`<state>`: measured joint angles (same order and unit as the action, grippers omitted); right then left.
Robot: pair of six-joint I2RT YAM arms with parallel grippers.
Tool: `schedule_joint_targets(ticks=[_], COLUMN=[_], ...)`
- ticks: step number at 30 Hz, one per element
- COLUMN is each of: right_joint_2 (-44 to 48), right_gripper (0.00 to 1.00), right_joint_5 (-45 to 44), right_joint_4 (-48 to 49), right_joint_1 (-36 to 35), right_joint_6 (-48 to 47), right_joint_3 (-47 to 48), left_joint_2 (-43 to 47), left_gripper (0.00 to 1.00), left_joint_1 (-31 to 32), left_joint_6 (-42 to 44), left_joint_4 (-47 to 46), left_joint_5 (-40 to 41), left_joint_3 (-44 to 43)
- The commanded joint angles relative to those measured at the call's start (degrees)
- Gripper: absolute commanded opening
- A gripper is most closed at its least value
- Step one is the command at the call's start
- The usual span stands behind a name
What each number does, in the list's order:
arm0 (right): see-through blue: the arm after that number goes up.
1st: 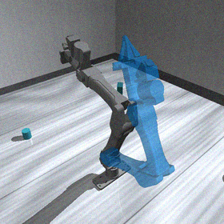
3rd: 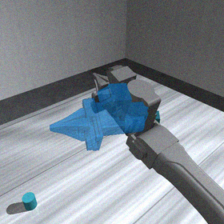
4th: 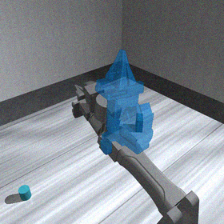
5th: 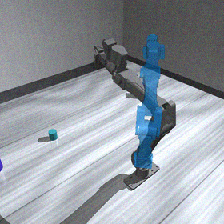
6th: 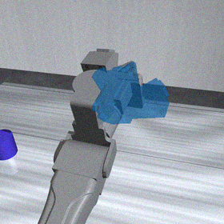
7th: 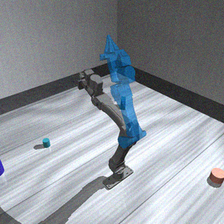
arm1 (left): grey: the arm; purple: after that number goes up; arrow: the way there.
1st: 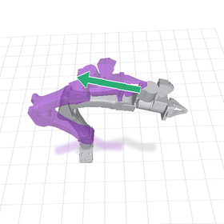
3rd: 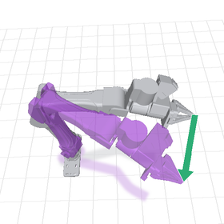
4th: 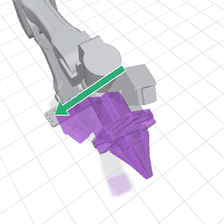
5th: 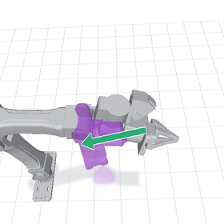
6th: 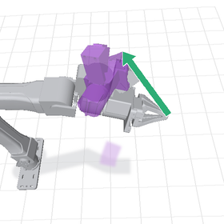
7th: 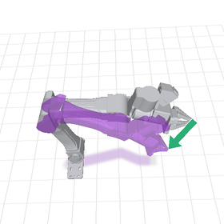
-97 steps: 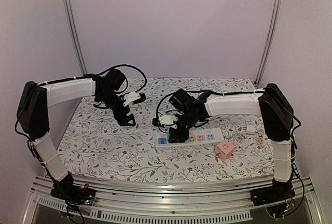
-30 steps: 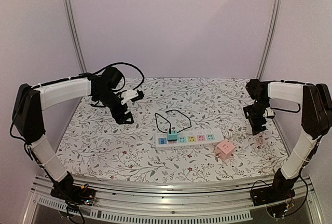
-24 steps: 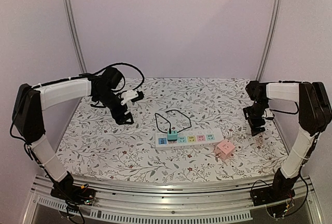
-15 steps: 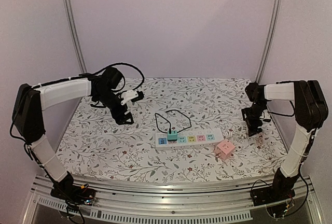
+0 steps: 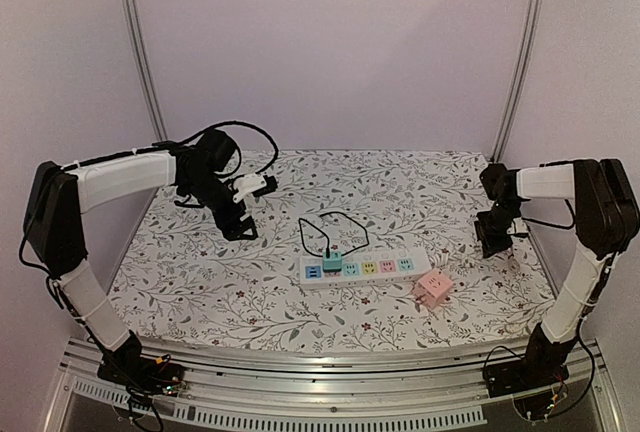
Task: Insert the plug
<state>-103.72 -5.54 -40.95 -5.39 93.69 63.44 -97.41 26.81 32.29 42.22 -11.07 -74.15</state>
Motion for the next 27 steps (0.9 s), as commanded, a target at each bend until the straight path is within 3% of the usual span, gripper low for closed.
schedule_joint_targets(ticks=[1, 8, 16, 20, 27], right_joint_2=[0.9, 3.4, 14.7, 22.8, 31.0], right_gripper=[0.42, 0.27, 0.07, 0.00, 0.00], right_joint_5=[-3.9, -3.7, -7.3, -10.2, 2.1], right_joint_4=[1.3, 6.9, 17.9, 24.2, 40.0], right_joint_1=[0.6, 0.5, -4.3, -13.2, -29.4], right_joint_6=[-4.7, -15.8, -40.2, -56.0, -84.9], right_joint_3=[-2.2, -2.2, -2.6, -1.8, -4.1], left_joint_2=[0.5, 0.9, 1.5, 0.8, 0.0], left_gripper=[0.91, 0.91, 0.91, 0.91, 0.95], left_joint_1=[-0.1, 0.0, -0.2, -0.3, -0.1], left_joint_6=[-0.1, 0.0, -0.6, -2.1, -6.3], left_joint_4=[-0.4, 0.0, 3.0, 10.5, 25.9], left_joint_5=[0.0, 0.0, -0.9, -1.6, -9.5], left_joint_3=[0.4, 0.3, -3.3, -12.2, -34.1])
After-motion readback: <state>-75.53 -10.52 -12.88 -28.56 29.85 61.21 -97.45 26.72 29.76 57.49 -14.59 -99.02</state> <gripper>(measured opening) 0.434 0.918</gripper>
